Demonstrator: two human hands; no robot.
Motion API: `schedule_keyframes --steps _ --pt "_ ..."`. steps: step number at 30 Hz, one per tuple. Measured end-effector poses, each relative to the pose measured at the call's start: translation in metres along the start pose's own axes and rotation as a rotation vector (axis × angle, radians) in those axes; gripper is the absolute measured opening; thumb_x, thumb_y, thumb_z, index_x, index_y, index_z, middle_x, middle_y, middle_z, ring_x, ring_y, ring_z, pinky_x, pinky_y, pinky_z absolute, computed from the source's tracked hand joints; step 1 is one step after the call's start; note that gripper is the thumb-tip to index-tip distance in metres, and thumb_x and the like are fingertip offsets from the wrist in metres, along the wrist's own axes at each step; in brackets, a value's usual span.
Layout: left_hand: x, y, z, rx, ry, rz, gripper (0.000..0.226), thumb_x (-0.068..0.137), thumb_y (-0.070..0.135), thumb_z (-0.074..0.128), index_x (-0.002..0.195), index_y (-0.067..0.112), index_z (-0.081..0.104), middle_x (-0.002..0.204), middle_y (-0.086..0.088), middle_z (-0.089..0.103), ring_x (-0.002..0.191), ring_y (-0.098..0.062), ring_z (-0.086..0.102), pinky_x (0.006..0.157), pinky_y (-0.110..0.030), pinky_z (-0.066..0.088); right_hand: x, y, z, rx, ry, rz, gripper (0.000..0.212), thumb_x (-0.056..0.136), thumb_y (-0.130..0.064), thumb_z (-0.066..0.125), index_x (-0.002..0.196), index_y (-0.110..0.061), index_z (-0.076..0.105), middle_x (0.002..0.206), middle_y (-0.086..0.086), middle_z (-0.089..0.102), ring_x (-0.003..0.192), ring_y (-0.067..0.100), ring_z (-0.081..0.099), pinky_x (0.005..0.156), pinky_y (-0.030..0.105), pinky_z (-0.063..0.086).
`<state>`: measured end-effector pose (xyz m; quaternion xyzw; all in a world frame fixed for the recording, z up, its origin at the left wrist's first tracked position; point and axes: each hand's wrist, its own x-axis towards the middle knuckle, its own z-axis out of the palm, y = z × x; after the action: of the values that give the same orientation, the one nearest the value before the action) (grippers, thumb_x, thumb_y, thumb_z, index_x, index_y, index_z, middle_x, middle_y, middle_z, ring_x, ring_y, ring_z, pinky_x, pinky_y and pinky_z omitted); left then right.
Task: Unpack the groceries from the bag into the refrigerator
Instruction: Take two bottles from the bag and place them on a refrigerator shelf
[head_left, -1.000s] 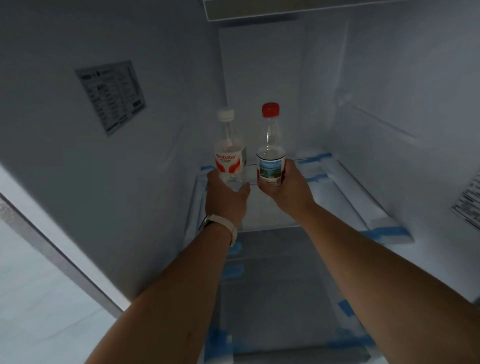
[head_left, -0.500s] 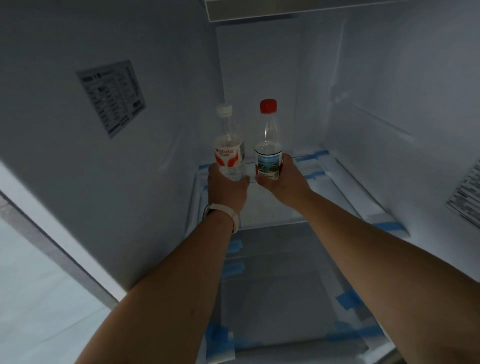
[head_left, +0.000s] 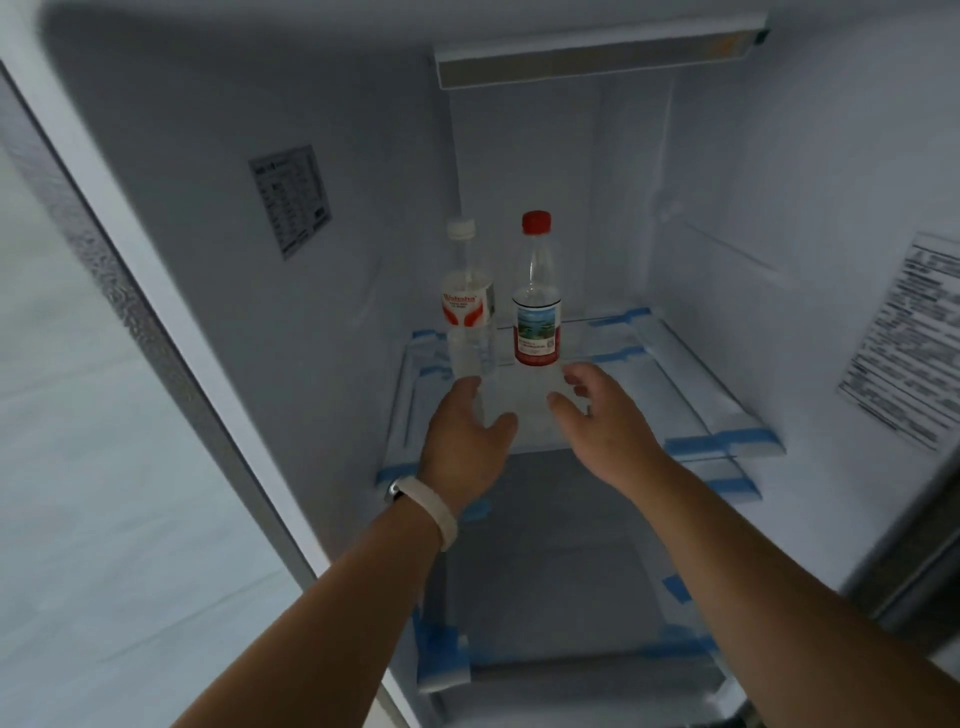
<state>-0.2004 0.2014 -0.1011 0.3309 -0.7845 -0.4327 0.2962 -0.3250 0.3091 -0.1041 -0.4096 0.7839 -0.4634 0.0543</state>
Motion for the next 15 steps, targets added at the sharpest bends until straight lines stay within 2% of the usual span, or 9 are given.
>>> schedule_keyframes --steps 1,3,5,8,12,15 --pt "-0.014 -0.006 -0.003 0.083 -0.022 0.039 0.042 0.092 0.021 0.066 0.13 0.022 0.05 0.114 0.015 0.054 0.098 0.002 0.052 0.082 0.003 0.034 -0.013 0.0 -0.002 -0.056 -0.023 -0.047 0.049 0.097 -0.035 0.055 0.14 -0.015 0.045 0.14 0.003 0.051 0.126 0.017 0.049 0.1 0.031 0.04" --pt "-0.04 -0.018 -0.007 0.24 -0.042 0.109 0.051 0.09 0.026 0.067 0.138 0.019 0.049 0.127 0.006 0.053 0.114 -0.012 0.053 0.097 -0.021 0.045 -0.033 0.002 -0.006 -0.161 -0.068 -0.14 0.047 0.096 -0.035 0.055 0.138 -0.015 0.048 0.136 0.003 0.053 0.123 0.019 0.051 0.099 0.034 0.044" --pt "-0.063 -0.027 -0.008 0.369 -0.047 0.215 0.05 0.087 0.034 0.063 0.134 0.019 0.054 0.126 0.002 0.058 0.115 -0.019 0.056 0.096 -0.039 0.05 -0.05 0.006 -0.01 -0.271 -0.099 -0.211 0.043 0.096 -0.035 0.056 0.133 -0.014 0.052 0.13 0.004 0.056 0.118 0.02 0.053 0.094 0.032 0.045" --pt "-0.089 -0.036 -0.004 0.543 -0.056 0.278 0.055 0.08 0.047 0.049 0.126 0.018 0.059 0.123 -0.005 0.063 0.115 -0.028 0.057 0.096 -0.041 0.049 -0.072 0.012 -0.01 -0.362 -0.154 -0.303 0.042 0.095 -0.039 0.052 0.127 -0.012 0.058 0.121 0.003 0.059 0.109 0.023 0.055 0.089 0.033 0.046" --pt "-0.121 -0.046 -0.002 0.703 -0.056 0.268 0.051 0.079 0.048 0.05 0.123 0.023 0.058 0.123 -0.004 0.064 0.113 -0.029 0.06 0.093 -0.041 0.048 -0.102 0.022 -0.004 -0.366 -0.21 -0.356 0.046 0.089 -0.043 0.047 0.115 -0.011 0.067 0.111 0.007 0.066 0.099 0.03 0.064 0.082 0.042 0.055" --pt "-0.145 -0.053 0.0 0.767 -0.08 0.213 0.052 0.084 0.051 0.047 0.126 0.022 0.059 0.129 -0.001 0.061 0.12 -0.025 0.055 0.099 -0.04 0.045 -0.125 0.031 0.006 -0.401 -0.319 -0.369 0.053 0.091 -0.048 0.039 0.124 -0.015 0.063 0.125 0.009 0.062 0.113 0.031 0.06 0.093 0.044 0.05"
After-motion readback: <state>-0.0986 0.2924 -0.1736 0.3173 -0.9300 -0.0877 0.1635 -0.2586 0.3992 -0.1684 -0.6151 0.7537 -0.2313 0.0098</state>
